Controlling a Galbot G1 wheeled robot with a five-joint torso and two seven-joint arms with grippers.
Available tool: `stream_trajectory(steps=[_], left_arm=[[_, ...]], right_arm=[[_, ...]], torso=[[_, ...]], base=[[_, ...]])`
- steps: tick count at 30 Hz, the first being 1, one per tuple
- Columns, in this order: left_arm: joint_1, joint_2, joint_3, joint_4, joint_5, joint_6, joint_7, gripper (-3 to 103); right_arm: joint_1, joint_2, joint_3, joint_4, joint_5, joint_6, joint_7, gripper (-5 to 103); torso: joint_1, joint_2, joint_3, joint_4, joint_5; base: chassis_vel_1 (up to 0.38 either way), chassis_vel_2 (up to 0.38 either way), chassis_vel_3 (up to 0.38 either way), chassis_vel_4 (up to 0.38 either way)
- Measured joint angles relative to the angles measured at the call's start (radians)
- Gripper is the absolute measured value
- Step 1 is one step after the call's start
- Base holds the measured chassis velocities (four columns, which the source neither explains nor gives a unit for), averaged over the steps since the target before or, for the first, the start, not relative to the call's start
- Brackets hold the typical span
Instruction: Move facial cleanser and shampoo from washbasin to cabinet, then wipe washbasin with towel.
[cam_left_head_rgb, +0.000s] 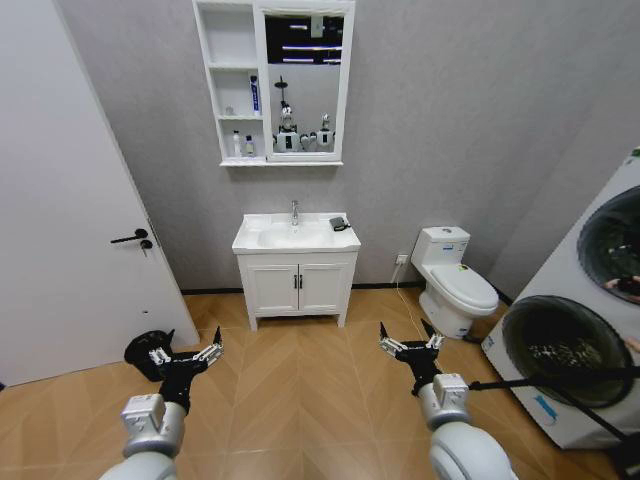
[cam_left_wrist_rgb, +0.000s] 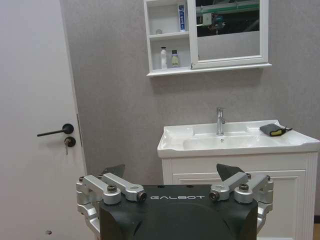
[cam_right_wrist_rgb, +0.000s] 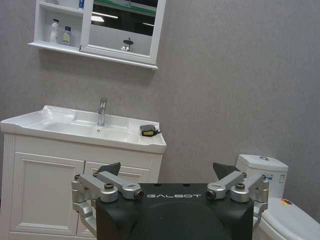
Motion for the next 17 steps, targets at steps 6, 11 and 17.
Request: stream_trajectory(steps=[6,11,17], left_arm=[[0.0,0.0,0.0,0.0,0.0,0.0,0.0,100],[0.0,0.0,0.0,0.0,0.0,0.0,0.0,100],[0.0,0.0,0.0,0.0,0.0,0.0,0.0,100]], right_arm=[[0.0,0.0,0.0,0.0,0.0,0.0,0.0,100],[0.0,0.0,0.0,0.001,0.0,0.0,0.0,100],[0.0,0.0,0.0,0.001,0.0,0.0,0.0,100]], torso=[[0.0,0.0,0.0,0.0,0.0],[0.0,0.0,0.0,0.0,0.0],[0.0,0.0,0.0,0.0,0.0]], base=[[0.0,0.0,0.0,0.0],[0.0,0.0,0.0,0.0],[0.0,0.0,0.0,0.0]])
